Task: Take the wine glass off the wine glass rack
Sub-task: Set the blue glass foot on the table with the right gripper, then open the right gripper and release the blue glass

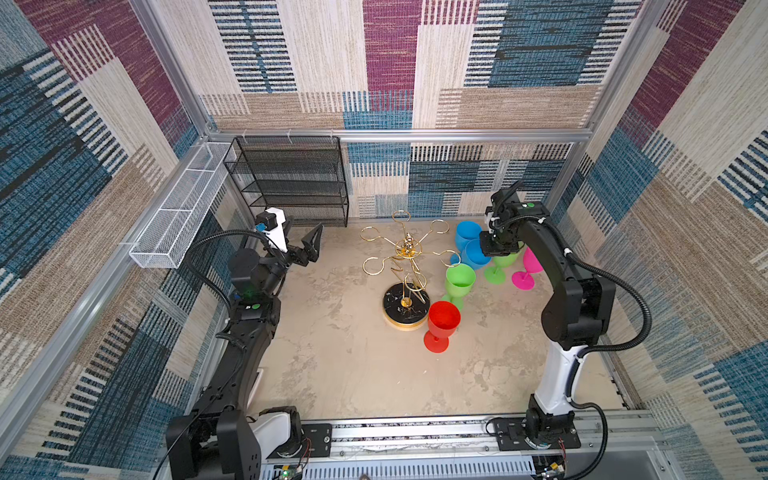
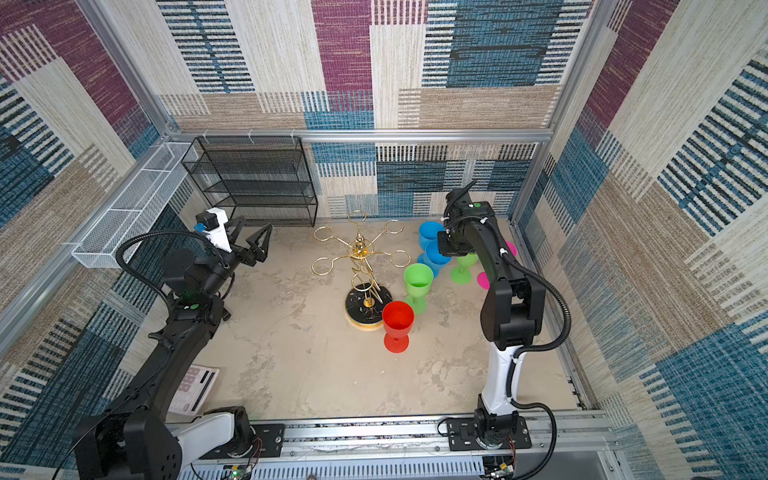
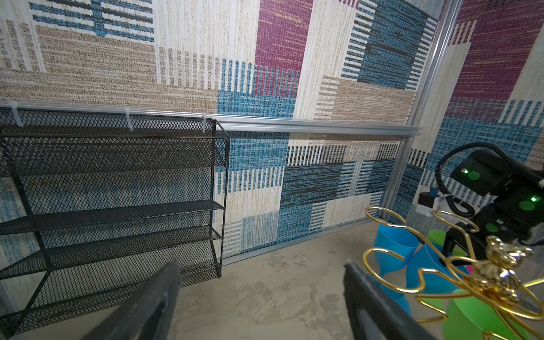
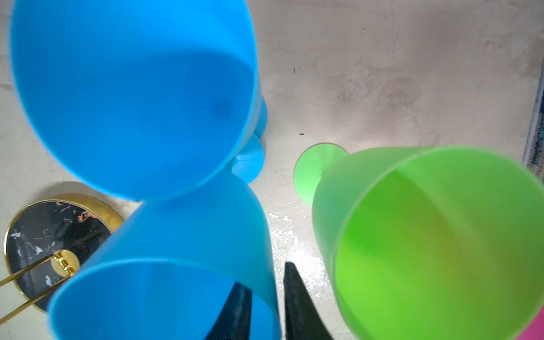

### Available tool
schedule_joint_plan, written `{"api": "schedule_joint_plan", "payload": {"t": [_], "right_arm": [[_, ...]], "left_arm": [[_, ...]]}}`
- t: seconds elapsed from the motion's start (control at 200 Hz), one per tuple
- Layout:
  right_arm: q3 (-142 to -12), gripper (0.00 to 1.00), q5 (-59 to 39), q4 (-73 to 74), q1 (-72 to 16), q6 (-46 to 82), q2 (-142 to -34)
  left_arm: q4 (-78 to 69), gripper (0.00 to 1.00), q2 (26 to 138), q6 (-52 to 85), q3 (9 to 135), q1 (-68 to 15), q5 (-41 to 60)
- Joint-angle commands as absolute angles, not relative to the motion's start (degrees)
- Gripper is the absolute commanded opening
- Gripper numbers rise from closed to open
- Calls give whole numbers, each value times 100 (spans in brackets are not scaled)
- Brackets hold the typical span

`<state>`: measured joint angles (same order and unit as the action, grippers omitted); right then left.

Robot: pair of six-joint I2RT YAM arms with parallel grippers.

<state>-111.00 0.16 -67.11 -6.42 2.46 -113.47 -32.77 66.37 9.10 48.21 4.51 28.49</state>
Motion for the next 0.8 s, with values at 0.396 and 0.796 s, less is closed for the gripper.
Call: {"api": "schedule_joint_plan", "payload": {"t": [0.396, 0.796], "right_arm": [[-11444, 44, -430, -6605, -642, 250, -11231], [-11103, 14, -625, -6370, -642, 308, -11153]], "left_arm": [[-3450, 89, 6609, 896, 4797, 491, 2828], [-3445, 89, 6596, 905, 4798, 510, 2839]]}}
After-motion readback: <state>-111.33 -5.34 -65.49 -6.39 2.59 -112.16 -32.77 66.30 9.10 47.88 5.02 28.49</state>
